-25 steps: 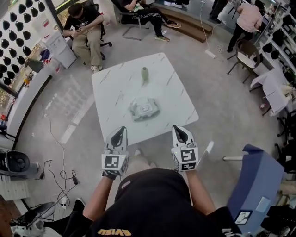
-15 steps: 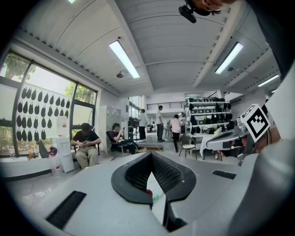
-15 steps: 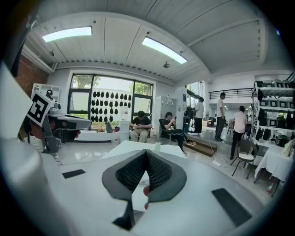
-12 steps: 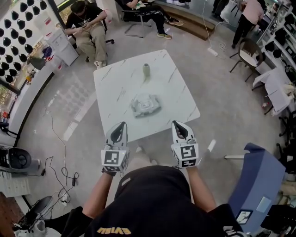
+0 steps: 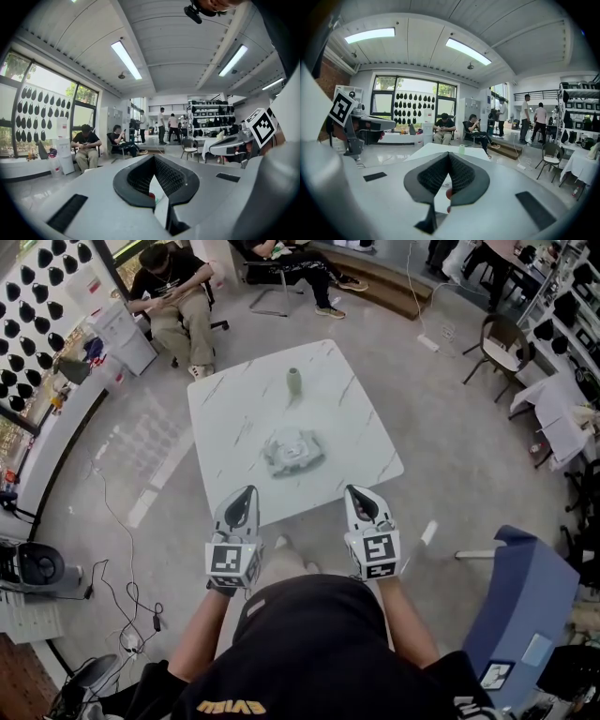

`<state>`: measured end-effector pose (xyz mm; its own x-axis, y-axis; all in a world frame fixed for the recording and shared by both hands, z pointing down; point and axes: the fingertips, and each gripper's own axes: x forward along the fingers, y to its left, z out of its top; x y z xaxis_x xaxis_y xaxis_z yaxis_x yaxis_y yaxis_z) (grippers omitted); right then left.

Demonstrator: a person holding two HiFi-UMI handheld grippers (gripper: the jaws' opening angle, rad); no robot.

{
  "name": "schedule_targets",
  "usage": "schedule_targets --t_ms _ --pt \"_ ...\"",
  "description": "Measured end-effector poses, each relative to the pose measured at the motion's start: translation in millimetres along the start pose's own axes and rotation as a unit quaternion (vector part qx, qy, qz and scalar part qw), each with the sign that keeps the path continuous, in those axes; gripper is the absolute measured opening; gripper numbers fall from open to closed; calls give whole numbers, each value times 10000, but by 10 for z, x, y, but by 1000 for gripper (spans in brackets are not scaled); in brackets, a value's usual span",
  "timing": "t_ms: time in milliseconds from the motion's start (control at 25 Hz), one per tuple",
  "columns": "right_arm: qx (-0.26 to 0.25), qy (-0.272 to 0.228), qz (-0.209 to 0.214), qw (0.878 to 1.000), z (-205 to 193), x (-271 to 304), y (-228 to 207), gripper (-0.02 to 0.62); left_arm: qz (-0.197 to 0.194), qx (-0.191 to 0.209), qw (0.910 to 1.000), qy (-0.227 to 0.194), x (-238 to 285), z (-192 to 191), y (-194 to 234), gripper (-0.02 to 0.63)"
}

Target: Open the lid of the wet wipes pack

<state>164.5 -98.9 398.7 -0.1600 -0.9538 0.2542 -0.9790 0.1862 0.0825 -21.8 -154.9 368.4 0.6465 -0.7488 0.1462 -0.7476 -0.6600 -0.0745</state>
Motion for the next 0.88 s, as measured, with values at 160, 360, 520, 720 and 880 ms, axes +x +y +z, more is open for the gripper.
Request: schedule_targets --t_ms 160,360,520,720,880 --pt "-9 32 9 10000 -36 -44 10 2 -18 -26 10000 -2 -1 -5 -29 18" --pt "-63 94 -9 9999 -110 -92 32 2 -47 -41 10000 -14 3 -24 -75 17" --pt "-261 194 -72 9994 -185 -135 35 2 -61 -47 10000 14 -16 -60 -127 18" --pt "-242 224 -85 9994 -185 -158 68 2 -89 -65 9999 47 -30 -75 -106 18" --pt "-215 127 -91 9996 -157 -213 33 2 -97 -39 9999 74 -48 -88 -137 17"
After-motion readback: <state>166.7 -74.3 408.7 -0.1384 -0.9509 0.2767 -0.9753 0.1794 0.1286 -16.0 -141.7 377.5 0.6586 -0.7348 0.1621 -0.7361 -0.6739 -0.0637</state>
